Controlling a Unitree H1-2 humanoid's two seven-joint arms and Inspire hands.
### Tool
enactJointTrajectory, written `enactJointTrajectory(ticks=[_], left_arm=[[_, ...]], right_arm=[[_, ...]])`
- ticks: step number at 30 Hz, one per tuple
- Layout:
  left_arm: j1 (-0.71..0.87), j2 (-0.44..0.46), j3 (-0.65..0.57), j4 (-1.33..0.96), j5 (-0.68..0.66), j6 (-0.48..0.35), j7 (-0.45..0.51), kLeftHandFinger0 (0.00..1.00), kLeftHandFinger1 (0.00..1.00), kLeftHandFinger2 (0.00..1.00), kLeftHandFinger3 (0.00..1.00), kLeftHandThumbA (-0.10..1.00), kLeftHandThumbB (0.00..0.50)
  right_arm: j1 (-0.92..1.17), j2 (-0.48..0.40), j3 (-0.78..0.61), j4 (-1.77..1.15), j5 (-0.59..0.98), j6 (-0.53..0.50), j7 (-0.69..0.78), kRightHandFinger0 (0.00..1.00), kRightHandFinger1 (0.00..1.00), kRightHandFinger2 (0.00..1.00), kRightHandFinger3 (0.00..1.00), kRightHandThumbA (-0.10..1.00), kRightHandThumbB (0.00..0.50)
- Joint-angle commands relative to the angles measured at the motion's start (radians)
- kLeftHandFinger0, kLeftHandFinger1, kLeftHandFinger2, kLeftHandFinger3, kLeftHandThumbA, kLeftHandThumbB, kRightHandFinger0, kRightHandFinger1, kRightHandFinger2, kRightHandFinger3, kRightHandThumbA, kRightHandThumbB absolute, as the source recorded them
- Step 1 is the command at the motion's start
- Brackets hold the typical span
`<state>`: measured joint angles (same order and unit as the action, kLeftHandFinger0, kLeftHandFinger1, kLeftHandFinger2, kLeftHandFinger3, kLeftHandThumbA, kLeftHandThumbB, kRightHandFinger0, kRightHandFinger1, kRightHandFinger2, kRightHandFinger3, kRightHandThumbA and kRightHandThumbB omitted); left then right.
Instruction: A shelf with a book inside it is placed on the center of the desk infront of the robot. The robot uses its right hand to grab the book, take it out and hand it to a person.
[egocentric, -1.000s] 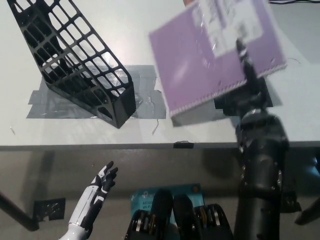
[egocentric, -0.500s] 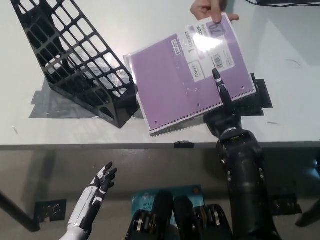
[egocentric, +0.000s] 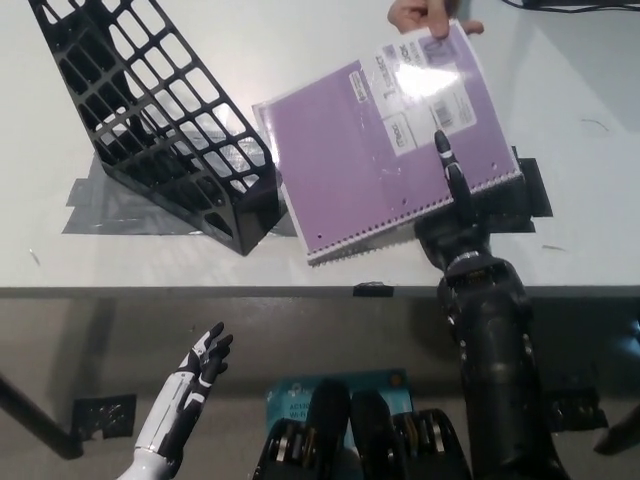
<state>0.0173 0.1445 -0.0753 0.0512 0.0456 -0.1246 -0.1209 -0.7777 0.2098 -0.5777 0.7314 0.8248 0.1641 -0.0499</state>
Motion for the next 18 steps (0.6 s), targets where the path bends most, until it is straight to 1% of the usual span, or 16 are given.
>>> enactJointTrajectory(ticks=[1, 5, 9, 11, 12, 14, 15, 16, 17, 18], left_arm=[[-0.018, 0.013, 0.006, -0.010, -0.005, -0.032, -0.009, 1.00, 1.00, 1.00, 1.00, 0.94, 0.207], [-0.023, 0.017, 0.005, -0.007, 0.002, -0.038, -0.007, 0.99, 1.00, 1.00, 1.00, 0.96, 0.207], [-0.024, 0.017, 0.009, -0.011, -0.012, -0.029, -0.012, 1.00, 1.00, 1.00, 1.00, 0.96, 0.208], [-0.025, 0.017, 0.009, -0.012, -0.013, -0.026, -0.013, 1.00, 1.00, 1.00, 1.00, 0.96, 0.208], [-0.025, 0.016, 0.010, -0.010, -0.015, -0.027, -0.013, 1.00, 1.00, 1.00, 1.00, 0.95, 0.215], [-0.025, 0.014, 0.012, -0.008, -0.018, -0.029, -0.012, 1.00, 1.00, 1.00, 1.00, 0.95, 0.216], [-0.025, 0.014, 0.012, -0.008, -0.019, -0.029, -0.012, 1.00, 1.00, 1.00, 1.00, 0.95, 0.216], [-0.028, 0.015, 0.012, -0.011, -0.018, -0.028, -0.012, 1.00, 1.00, 1.00, 1.00, 0.94, 0.210], [-0.028, 0.015, 0.012, -0.011, -0.018, -0.028, -0.012, 1.00, 1.00, 1.00, 1.00, 0.94, 0.209], [-0.032, 0.016, 0.013, -0.012, -0.017, -0.027, -0.012, 1.00, 1.00, 1.00, 1.00, 0.94, 0.210]], right_arm=[[0.055, -0.005, 0.095, -0.139, 0.011, -0.009, 0.270, 1.00, 1.00, 1.00, 1.00, 1.00, 0.494], [0.125, -0.022, 0.183, -0.370, 0.001, 0.040, 0.308, 1.00, 1.00, 1.00, 1.00, 1.00, 0.500], [0.198, -0.038, 0.259, -0.630, 0.026, 0.099, 0.300, 1.00, 1.00, 1.00, 1.00, 1.00, 0.500], [0.230, -0.055, 0.300, -0.738, 0.016, 0.098, 0.309, 1.00, 1.00, 1.00, 1.00, 1.00, 0.500], [0.245, -0.062, 0.317, -0.791, 0.008, 0.093, 0.314, 1.00, 1.00, 1.00, 1.00, 1.00, 0.498], [0.286, -0.083, 0.359, -0.943, -0.009, 0.107, 0.290, 1.00, 1.00, 1.00, 1.00, 1.00, 0.500], [0.294, -0.088, 0.366, -0.970, -0.011, 0.113, 0.282, 1.00, 1.00, 1.00, 1.00, 1.00, 0.500], [0.316, -0.100, 0.382, -1.055, -0.010, 0.124, 0.266, 1.00, 1.00, 1.00, 1.00, 1.00, 0.500], [0.316, -0.100, 0.382, -1.055, -0.010, 0.124, 0.266, 1.00, 1.00, 1.00, 1.00, 1.00, 0.500], [0.335, -0.110, 0.391, -1.113, -0.009, 0.131, 0.254, 1.00, 1.00, 1.00, 1.00, 1.00, 0.500]])
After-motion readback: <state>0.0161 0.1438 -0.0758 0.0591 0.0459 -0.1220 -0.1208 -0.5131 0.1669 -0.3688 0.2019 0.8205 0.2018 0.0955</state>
